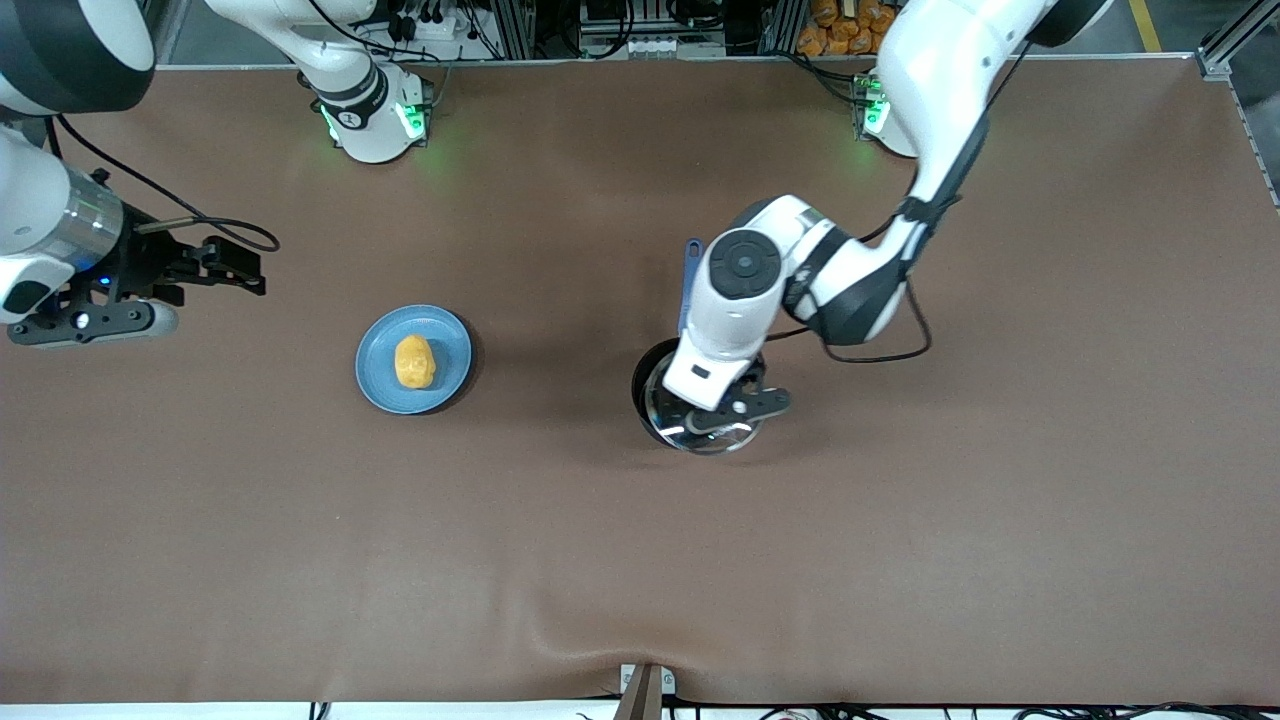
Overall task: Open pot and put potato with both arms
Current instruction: 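Lift the lid with the left gripper while the right gripper reaches the potato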
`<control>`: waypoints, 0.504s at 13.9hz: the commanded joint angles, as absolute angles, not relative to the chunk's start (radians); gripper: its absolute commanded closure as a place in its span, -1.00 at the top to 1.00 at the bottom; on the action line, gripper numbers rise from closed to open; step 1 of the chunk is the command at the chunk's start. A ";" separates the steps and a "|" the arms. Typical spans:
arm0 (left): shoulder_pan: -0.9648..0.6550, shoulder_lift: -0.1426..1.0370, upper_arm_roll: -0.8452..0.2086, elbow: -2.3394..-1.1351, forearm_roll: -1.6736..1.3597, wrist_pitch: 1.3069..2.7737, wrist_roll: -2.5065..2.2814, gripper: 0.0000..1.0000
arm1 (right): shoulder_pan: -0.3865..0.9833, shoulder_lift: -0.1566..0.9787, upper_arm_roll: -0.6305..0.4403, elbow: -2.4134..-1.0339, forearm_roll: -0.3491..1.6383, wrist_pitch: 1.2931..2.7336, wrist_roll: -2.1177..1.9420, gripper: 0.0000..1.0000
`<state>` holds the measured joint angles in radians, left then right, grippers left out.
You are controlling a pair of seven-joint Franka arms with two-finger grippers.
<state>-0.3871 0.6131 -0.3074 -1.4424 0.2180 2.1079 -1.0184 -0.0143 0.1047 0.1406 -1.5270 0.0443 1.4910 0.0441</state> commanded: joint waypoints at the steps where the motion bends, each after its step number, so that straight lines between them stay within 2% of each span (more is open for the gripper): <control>1: -0.316 0.529 -0.324 -1.500 0.229 2.071 -1.005 -0.61 | 0.038 0.133 0.143 -1.537 0.055 1.500 0.109 1.00; 4: -0.191 0.445 -0.365 -1.609 0.198 2.071 -0.884 -0.61 | 0.054 0.133 0.143 -1.653 0.108 1.613 0.141 1.00; 7: 0.022 0.355 -0.489 -1.773 0.195 2.100 -0.751 -0.61 | 0.066 0.107 0.143 -1.828 0.124 1.759 0.166 1.00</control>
<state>-0.1106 0.4635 -0.4035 -1.6202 0.2129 2.0695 -0.8221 0.0571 0.1472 0.1472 -1.7086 0.1040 1.6749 0.1444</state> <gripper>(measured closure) 0.559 0.000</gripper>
